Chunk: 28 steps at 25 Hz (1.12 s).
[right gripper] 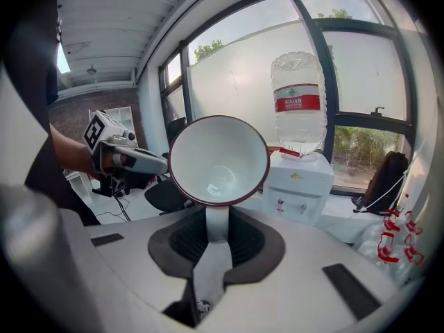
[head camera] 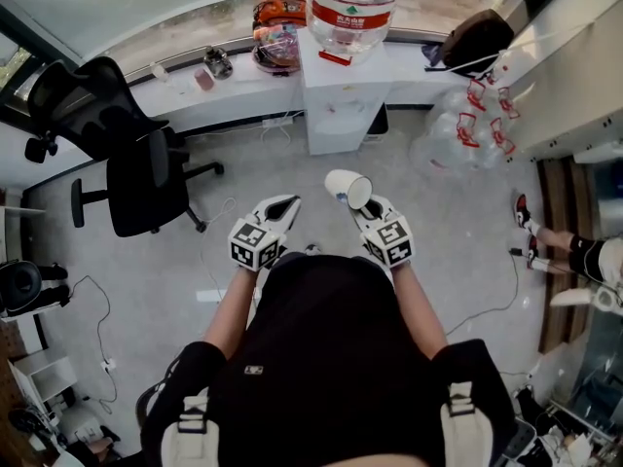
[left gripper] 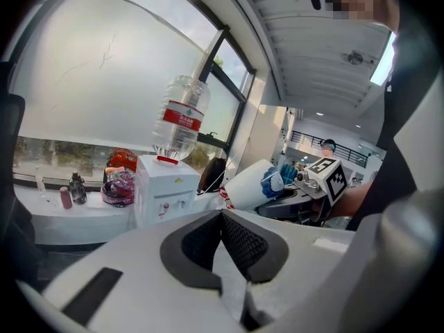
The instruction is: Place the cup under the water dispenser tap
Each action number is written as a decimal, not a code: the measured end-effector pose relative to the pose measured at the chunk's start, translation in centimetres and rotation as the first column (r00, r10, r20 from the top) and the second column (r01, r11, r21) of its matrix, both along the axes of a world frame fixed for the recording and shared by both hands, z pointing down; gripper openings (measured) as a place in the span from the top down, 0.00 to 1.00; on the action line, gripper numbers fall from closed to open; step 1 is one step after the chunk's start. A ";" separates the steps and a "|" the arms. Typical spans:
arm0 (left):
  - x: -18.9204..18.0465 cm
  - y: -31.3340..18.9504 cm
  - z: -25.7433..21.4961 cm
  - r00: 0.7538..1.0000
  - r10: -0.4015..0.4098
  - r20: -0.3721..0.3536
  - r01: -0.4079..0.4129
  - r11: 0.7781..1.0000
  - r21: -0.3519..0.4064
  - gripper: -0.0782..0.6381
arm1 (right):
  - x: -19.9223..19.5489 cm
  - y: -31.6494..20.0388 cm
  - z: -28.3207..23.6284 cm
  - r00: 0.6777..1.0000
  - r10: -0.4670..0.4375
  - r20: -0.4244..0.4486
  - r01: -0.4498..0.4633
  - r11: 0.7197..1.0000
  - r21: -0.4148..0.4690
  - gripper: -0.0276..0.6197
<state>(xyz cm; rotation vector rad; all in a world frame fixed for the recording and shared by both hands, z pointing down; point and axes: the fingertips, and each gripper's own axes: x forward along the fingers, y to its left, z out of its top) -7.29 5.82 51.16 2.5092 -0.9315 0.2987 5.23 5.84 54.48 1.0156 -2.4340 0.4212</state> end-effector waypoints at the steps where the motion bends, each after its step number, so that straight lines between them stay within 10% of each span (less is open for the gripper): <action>1: -0.2 -0.1 0.1 1.000 -0.002 -0.003 0.002 1.000 -0.002 0.89 | -0.1 0.0 0.1 1.000 -0.002 -0.004 0.002 1.000 -0.001 0.90; 28: -3.8 1.7 0.9 0.998 -0.065 -0.020 0.065 0.998 -0.009 0.89 | -2.8 0.7 0.5 0.999 -0.025 -0.031 0.026 1.000 0.013 0.90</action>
